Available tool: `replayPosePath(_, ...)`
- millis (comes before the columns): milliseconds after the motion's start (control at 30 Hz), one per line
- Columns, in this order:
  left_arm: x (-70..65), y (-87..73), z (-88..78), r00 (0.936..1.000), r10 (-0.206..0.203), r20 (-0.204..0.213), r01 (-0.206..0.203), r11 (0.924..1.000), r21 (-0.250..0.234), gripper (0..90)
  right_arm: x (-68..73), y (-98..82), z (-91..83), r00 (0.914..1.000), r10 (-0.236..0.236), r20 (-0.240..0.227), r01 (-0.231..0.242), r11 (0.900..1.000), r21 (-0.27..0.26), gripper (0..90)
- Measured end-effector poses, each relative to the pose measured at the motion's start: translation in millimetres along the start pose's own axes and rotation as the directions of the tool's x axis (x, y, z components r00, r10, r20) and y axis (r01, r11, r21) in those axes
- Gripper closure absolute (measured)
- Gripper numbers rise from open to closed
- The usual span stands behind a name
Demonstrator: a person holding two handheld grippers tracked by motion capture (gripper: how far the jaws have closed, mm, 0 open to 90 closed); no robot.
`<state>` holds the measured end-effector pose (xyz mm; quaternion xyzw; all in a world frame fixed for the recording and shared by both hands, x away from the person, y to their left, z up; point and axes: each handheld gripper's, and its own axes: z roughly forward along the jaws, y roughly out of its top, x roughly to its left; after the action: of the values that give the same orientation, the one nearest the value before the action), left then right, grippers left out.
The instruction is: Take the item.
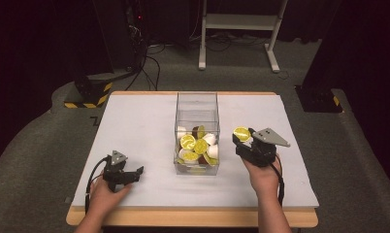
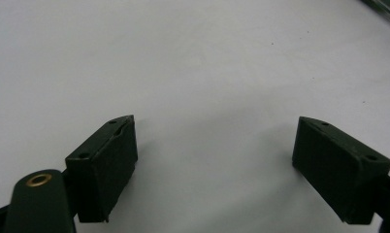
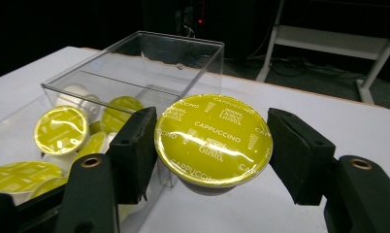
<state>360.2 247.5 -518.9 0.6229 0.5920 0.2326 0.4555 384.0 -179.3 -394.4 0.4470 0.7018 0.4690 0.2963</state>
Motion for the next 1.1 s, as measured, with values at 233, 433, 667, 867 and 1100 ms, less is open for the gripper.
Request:
replayPosePath(233,0.0,0.0,0.0,1.0000,0.000,0.000,0.000,1.0000,0.000,16.5,-13.1,-8.3,8.5,0.9994,0.014,0.032,-0.015,1.000,0.027,38.2)
replayPosePath(433,0.0,-0.1,0.0,1.0000,0.000,0.001,0.000,1.0000,0.000,16.4,-23.5,-17.7,18.8,0.9976,0.024,0.066,-0.028,0.998,0.058,38.2)
replayPosePath(667,0.0,-0.1,0.0,1.0000,0.000,0.001,0.000,1.0000,0.000,16.4,-34.5,-30.7,33.1,0.9953,0.032,0.091,-0.042,0.994,0.106,38.2)
replayPosePath(867,0.0,-0.1,0.0,1.0000,0.002,0.000,-0.002,1.0000,0.000,16.4,-40.3,-41.4,46.4,0.9945,0.036,0.098,-0.051,0.987,0.154,38.2)
replayPosePath(1100,0.0,-0.1,0.0,1.0000,0.001,0.000,-0.001,1.0000,-0.001,16.4,-46.2,-52.6,60.3,0.9938,0.042,0.103,-0.062,0.976,0.208,38.1)
